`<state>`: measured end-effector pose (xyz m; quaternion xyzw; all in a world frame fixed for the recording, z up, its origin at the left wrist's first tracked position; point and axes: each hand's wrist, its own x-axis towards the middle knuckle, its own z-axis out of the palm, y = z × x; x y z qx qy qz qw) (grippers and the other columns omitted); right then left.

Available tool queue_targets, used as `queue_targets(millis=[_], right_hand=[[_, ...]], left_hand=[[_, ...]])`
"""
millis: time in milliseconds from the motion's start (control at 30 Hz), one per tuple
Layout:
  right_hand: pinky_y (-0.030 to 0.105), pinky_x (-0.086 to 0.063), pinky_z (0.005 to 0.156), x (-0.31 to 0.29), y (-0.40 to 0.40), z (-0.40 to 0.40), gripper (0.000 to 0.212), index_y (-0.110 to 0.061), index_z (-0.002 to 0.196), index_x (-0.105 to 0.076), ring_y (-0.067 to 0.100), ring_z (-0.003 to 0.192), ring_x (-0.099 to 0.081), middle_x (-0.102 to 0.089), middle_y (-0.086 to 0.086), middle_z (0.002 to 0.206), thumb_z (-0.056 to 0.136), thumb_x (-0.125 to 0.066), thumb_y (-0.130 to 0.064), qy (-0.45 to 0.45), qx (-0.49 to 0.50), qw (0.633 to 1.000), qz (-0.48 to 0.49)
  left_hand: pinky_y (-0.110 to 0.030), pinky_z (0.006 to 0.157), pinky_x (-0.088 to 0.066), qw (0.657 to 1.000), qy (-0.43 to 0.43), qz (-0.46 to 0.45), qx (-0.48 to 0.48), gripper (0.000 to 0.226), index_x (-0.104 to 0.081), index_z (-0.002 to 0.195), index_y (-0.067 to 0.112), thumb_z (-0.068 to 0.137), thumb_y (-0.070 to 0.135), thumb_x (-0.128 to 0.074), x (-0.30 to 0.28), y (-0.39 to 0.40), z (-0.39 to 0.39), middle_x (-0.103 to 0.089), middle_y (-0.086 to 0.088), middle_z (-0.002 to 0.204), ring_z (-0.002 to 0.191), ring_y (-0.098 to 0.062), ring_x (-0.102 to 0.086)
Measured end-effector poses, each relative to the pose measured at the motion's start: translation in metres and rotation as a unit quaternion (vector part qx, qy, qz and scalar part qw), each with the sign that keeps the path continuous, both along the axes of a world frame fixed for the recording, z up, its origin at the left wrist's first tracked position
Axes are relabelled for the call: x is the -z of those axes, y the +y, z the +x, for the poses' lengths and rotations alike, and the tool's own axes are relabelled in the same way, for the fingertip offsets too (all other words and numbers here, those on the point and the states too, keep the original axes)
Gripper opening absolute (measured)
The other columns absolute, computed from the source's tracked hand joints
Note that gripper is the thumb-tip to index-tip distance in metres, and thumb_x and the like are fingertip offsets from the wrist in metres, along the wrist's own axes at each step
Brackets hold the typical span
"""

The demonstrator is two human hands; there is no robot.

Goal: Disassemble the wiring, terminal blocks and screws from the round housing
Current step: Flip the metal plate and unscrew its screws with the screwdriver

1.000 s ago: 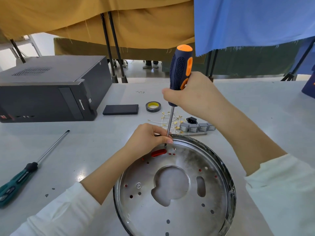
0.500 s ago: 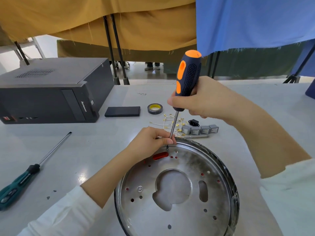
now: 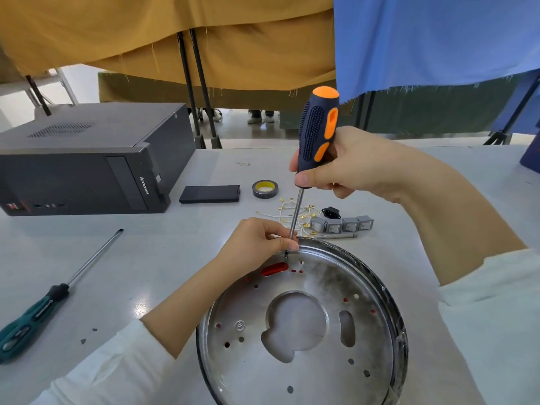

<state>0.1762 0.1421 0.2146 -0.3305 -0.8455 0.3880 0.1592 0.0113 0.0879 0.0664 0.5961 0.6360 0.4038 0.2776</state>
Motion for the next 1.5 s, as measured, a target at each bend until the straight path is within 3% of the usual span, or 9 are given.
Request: queue_targets(millis=[200, 400, 733, 833, 933, 1000, 1133, 1333, 1500], right_hand=[[0.015, -0.039, 0.043, 0.007, -0.009, -0.004, 0.003, -0.022, 0.088, -0.064, 0.004, 0.052, -0.044, -0.059, -0.013, 0.058, 0.090, -0.064, -0.019, 0.020, 0.010, 1.000, 0.017], [0.017, -0.037, 0.049, 0.021, -0.021, -0.014, 0.036, -0.018, 0.084, -0.058, 0.006, 0.060, -0.054, -0.062, -0.004, 0.072, 0.084, -0.063, -0.053, 0.017, 0.111, 0.960, 0.255], [0.017, -0.042, 0.051, -0.002, -0.006, 0.000, 0.013, -0.025, 0.093, -0.066, 0.009, 0.065, -0.049, -0.063, -0.011, 0.070, 0.088, -0.067, -0.014, 0.018, -0.021, 0.999, -0.020], [0.020, -0.043, 0.050, 0.001, -0.013, -0.006, 0.010, -0.020, 0.094, -0.066, 0.011, 0.059, -0.049, -0.067, -0.007, 0.071, 0.089, -0.065, -0.029, -0.002, 0.002, 0.999, 0.037], [0.027, -0.049, 0.061, 0.012, -0.019, -0.016, 0.047, -0.010, 0.089, -0.064, 0.015, 0.065, -0.059, -0.069, 0.005, 0.079, 0.082, -0.064, -0.056, -0.027, 0.070, 0.975, 0.209], [0.021, -0.048, 0.061, 0.014, -0.020, -0.017, 0.047, -0.010, 0.088, -0.063, 0.011, 0.065, -0.059, -0.067, 0.003, 0.075, 0.079, -0.067, -0.056, 0.001, 0.116, 0.964, 0.238], [0.015, -0.041, 0.046, 0.006, -0.014, -0.012, 0.027, -0.008, 0.081, -0.061, 0.003, 0.043, -0.047, -0.064, 0.007, 0.067, 0.077, -0.077, -0.029, 0.047, 0.085, 0.990, 0.104], [0.018, -0.039, 0.045, -0.002, -0.002, 0.000, 0.019, -0.016, 0.090, -0.067, 0.008, 0.051, -0.046, -0.058, -0.007, 0.057, 0.081, -0.069, 0.000, 0.036, -0.009, 0.998, -0.051], [0.015, -0.034, 0.040, 0.006, -0.008, -0.006, 0.006, -0.015, 0.091, -0.064, 0.012, 0.058, -0.043, -0.054, -0.001, 0.069, 0.085, -0.067, -0.016, 0.029, 0.059, 0.998, 0.017]], left_hand=[[-0.011, 0.090, -0.046, 0.998, -0.034, 0.006, 0.052, 0.028, -0.073, 0.084, 0.039, 0.091, 0.014, -0.062, -0.003, -0.005, 0.000, -0.074, 0.015, 0.097, 0.097, 0.003, -0.064], [-0.014, 0.087, -0.048, 0.999, -0.033, 0.008, 0.025, 0.033, -0.074, 0.070, 0.040, 0.085, 0.012, -0.067, -0.003, -0.004, 0.000, -0.074, 0.014, 0.085, 0.089, 0.000, -0.066], [-0.016, 0.076, -0.054, 0.999, -0.052, 0.007, -0.009, 0.020, -0.075, 0.062, 0.038, 0.070, 0.021, -0.083, -0.003, 0.000, -0.001, -0.075, 0.008, 0.073, 0.074, -0.004, -0.069], [-0.021, 0.079, -0.055, 0.998, -0.058, 0.006, -0.014, 0.016, -0.075, 0.064, 0.037, 0.069, 0.024, -0.083, -0.001, -0.001, -0.001, -0.075, 0.007, 0.075, 0.077, -0.009, -0.071], [-0.021, 0.080, -0.055, 0.998, -0.062, 0.000, -0.014, 0.014, -0.076, 0.065, 0.036, 0.068, 0.025, -0.084, -0.001, -0.001, -0.002, -0.075, 0.007, 0.075, 0.078, -0.008, -0.071], [-0.022, 0.081, -0.055, 0.997, -0.070, -0.004, -0.016, 0.014, -0.075, 0.064, 0.036, 0.068, 0.025, -0.084, 0.000, 0.000, -0.002, -0.075, 0.006, 0.075, 0.078, -0.009, -0.071], [-0.016, 0.073, -0.053, 0.998, -0.064, 0.000, -0.016, 0.017, -0.073, 0.061, 0.037, 0.067, 0.028, -0.086, -0.001, 0.000, 0.001, -0.074, 0.008, 0.073, 0.070, -0.004, -0.069], [-0.007, 0.073, -0.046, 0.997, -0.052, -0.013, 0.050, 0.011, -0.072, 0.081, 0.032, 0.085, 0.021, -0.072, -0.003, -0.003, 0.000, -0.073, 0.013, 0.082, 0.076, 0.004, -0.063], [-0.007, 0.074, -0.044, 0.999, -0.033, -0.009, 0.032, 0.015, -0.075, 0.082, 0.027, 0.087, 0.015, -0.068, -0.002, -0.001, -0.001, -0.074, 0.011, 0.082, 0.076, 0.006, -0.062]])
